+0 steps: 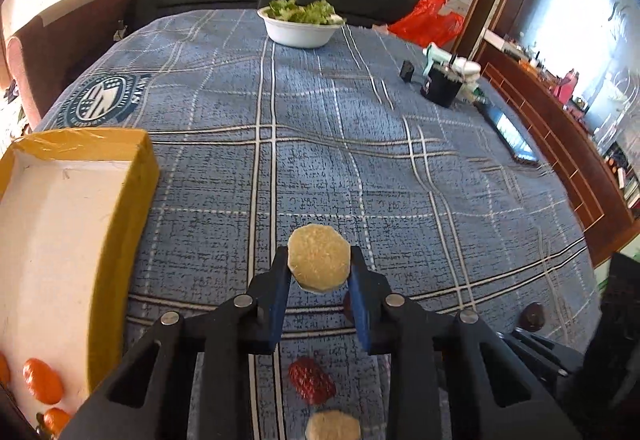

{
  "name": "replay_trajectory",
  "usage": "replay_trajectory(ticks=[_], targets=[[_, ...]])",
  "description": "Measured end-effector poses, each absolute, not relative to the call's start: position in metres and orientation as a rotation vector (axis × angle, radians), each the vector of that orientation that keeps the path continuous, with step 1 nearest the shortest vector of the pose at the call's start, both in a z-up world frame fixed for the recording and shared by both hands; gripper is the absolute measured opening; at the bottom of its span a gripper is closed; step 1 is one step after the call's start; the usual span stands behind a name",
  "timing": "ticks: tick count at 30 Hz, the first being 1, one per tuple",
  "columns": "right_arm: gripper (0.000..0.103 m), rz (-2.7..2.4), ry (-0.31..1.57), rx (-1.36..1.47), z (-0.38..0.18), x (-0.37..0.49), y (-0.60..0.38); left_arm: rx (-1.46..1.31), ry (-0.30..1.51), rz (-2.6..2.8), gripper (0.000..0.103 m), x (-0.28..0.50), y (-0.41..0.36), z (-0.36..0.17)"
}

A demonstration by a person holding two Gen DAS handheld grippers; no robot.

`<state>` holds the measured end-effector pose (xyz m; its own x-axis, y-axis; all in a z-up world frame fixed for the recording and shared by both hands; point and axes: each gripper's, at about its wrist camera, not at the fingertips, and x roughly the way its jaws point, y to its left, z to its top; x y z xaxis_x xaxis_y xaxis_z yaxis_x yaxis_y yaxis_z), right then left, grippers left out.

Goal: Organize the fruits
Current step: 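Carry the yam slice into the tray and release it while the right gripper carries the orange over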

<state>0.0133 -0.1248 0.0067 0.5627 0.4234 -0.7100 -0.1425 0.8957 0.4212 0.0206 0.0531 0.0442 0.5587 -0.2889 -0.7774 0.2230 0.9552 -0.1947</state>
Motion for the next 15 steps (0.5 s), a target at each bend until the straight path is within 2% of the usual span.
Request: replay_trajectory(ticks=[7,15], targets=[[0.038,0.308,0.907,0.324,0.006,0.016,-0.125,-0.141,0.836,-0.296,0.027,-0.024,0.091,0.081],[0.038,0.230,0.890,0.330,0.011,0.009,-0.132,-0.159,0.763,-0.193,0.027,-0.069,0.137,0.098]])
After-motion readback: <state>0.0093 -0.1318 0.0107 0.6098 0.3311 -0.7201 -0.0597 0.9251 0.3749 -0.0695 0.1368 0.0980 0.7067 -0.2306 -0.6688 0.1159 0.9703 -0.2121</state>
